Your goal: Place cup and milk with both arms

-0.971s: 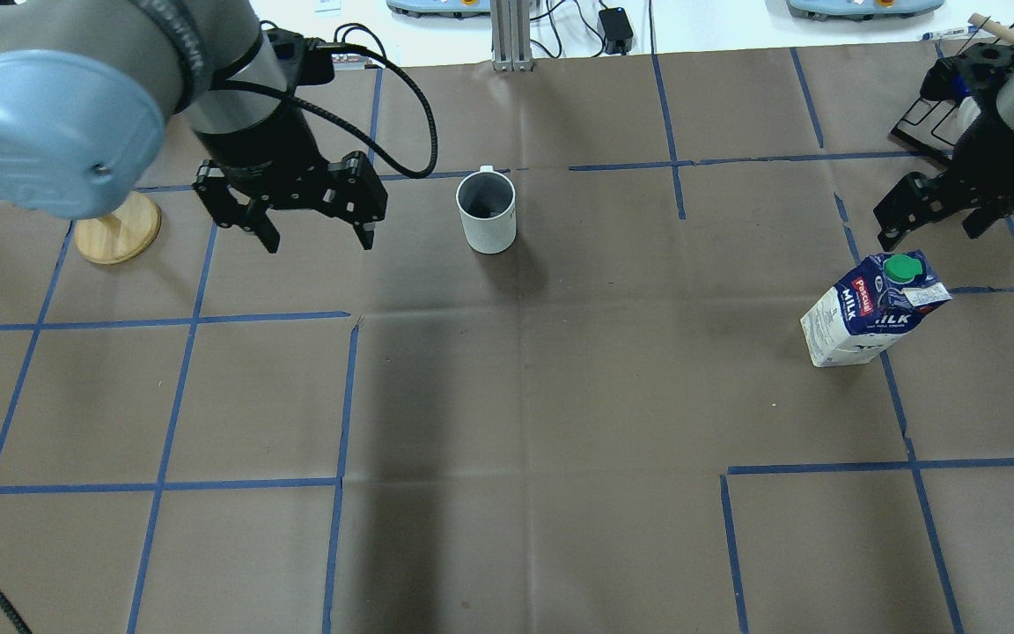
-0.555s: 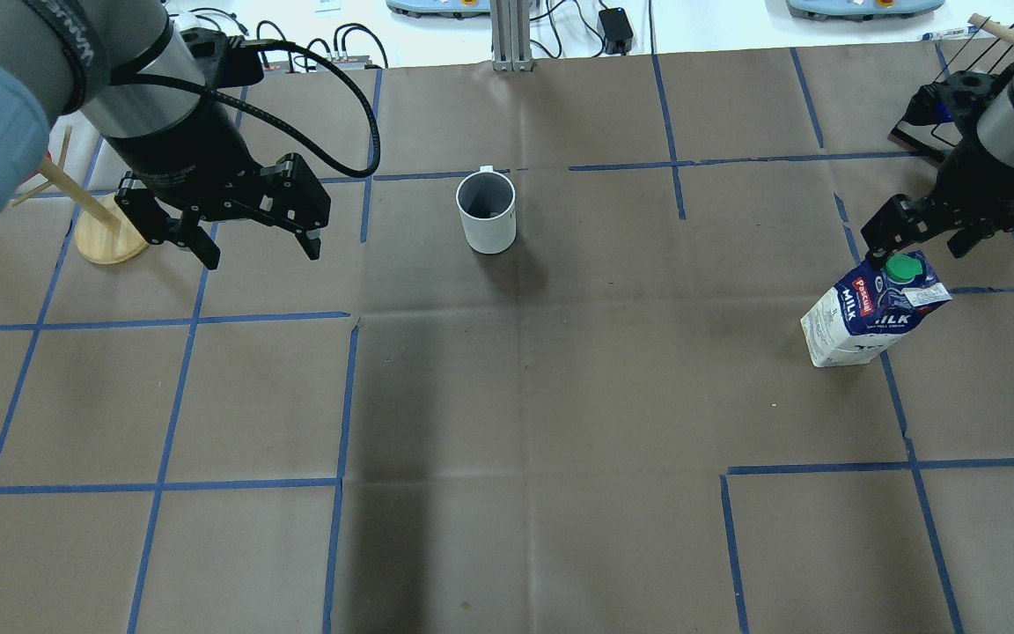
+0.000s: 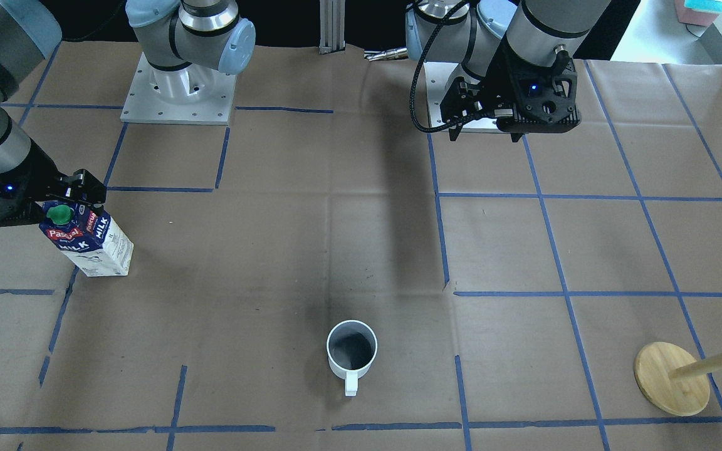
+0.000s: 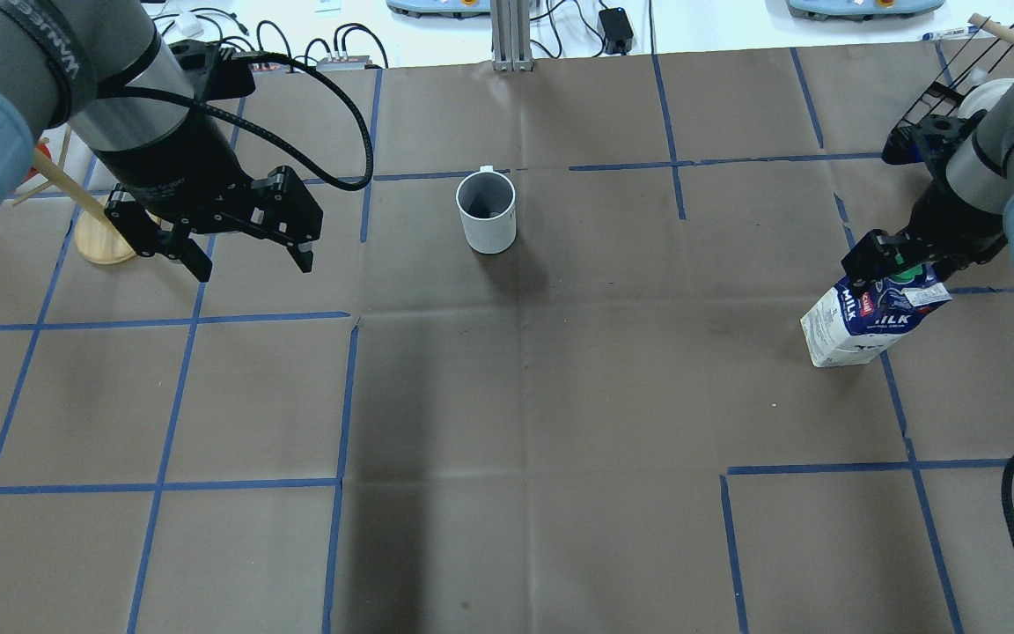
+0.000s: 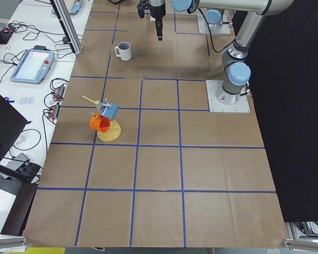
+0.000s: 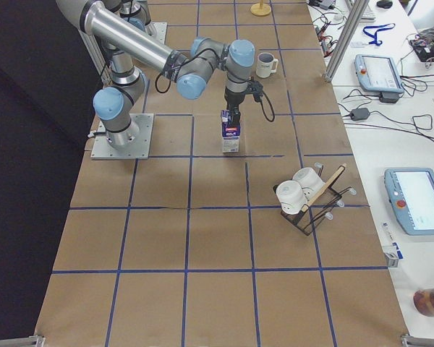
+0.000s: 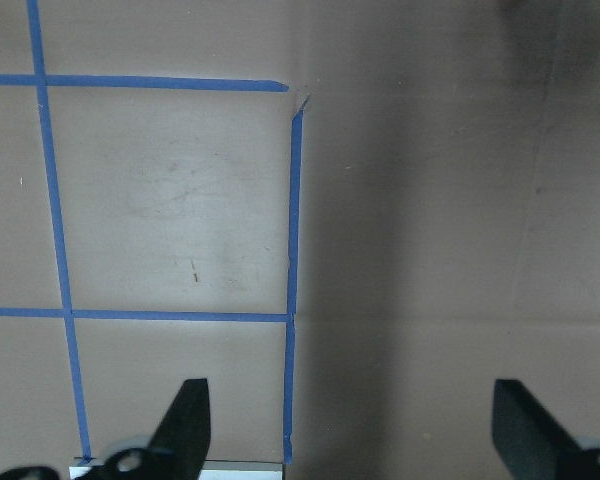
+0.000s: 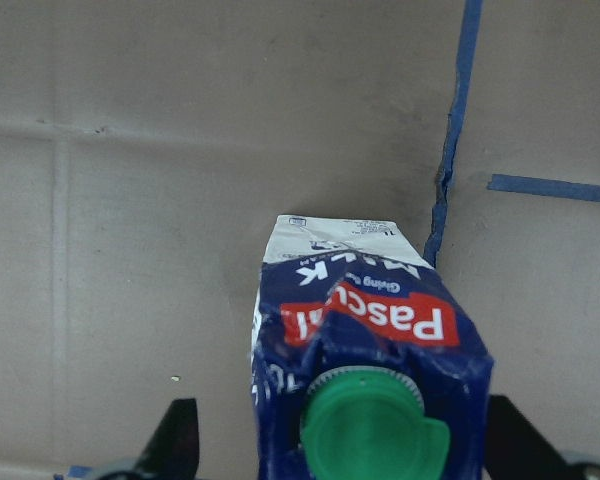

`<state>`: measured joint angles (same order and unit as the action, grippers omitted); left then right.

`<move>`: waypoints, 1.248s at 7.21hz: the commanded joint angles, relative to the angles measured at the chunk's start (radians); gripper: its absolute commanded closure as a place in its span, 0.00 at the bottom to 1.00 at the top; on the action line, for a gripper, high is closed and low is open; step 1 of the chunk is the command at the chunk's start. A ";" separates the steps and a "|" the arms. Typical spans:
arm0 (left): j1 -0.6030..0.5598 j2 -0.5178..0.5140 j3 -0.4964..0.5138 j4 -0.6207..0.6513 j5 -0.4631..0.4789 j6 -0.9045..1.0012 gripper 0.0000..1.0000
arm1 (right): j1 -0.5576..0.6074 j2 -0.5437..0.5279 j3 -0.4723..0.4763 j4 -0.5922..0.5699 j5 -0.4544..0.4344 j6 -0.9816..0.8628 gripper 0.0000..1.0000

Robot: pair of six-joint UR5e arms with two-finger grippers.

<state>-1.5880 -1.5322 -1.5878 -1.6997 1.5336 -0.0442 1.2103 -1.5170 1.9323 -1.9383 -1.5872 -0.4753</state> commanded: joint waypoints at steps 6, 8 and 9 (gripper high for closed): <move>-0.001 -0.017 0.000 0.081 0.057 0.151 0.00 | 0.000 0.001 0.002 -0.024 -0.002 -0.005 0.47; -0.001 -0.013 -0.004 0.091 0.056 0.145 0.00 | 0.003 -0.017 -0.062 -0.001 -0.019 0.003 0.47; -0.001 -0.011 -0.005 0.091 0.056 0.145 0.00 | 0.003 -0.017 -0.122 0.063 -0.033 0.004 0.47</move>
<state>-1.5892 -1.5457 -1.5912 -1.6106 1.5881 0.0988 1.2123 -1.5310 1.8734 -1.9297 -1.6045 -0.4746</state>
